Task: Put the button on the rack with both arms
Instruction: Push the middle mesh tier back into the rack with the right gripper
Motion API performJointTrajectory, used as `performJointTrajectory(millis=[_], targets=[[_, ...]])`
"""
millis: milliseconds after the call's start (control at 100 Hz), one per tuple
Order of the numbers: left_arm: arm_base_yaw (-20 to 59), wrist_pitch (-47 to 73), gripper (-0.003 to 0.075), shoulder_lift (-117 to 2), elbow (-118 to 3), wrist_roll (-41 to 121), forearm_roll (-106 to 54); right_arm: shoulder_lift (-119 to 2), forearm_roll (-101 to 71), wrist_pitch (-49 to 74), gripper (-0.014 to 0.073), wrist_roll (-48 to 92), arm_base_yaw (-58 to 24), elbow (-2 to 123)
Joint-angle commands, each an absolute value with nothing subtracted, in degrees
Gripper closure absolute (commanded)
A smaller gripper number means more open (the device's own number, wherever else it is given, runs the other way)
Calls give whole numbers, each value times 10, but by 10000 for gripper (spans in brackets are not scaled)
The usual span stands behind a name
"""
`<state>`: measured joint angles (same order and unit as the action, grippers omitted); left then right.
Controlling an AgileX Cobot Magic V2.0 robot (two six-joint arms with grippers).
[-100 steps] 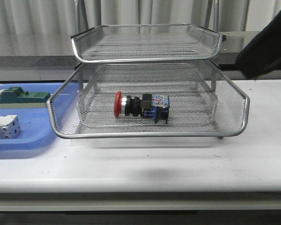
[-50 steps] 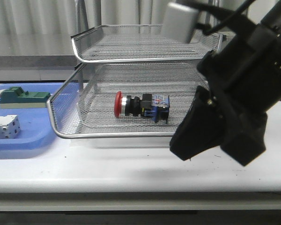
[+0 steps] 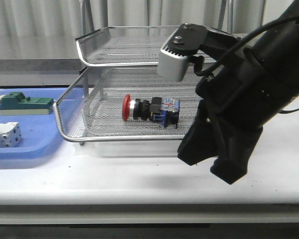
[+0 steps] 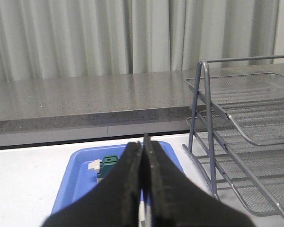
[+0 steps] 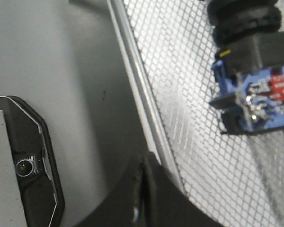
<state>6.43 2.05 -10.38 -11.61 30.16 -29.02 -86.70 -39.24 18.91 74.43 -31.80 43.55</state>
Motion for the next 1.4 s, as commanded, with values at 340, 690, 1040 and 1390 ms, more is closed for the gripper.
performJointTrajectory(millis=[340, 690, 1040, 1390], targets=[[63, -20, 740, -109, -131, 296, -295, -934, -373, 152, 662, 751, -288, 558], [63, -20, 740, -109, -131, 296, -295, -962, -373, 178, 662, 750, -272, 616], [63, -20, 740, -109, -131, 296, -295, -920, -377, 305, 654, 638, -273, 616], [63, -20, 740, -109, -131, 296, -295, -812, -274, 306, 654, 439, -217, 614]])
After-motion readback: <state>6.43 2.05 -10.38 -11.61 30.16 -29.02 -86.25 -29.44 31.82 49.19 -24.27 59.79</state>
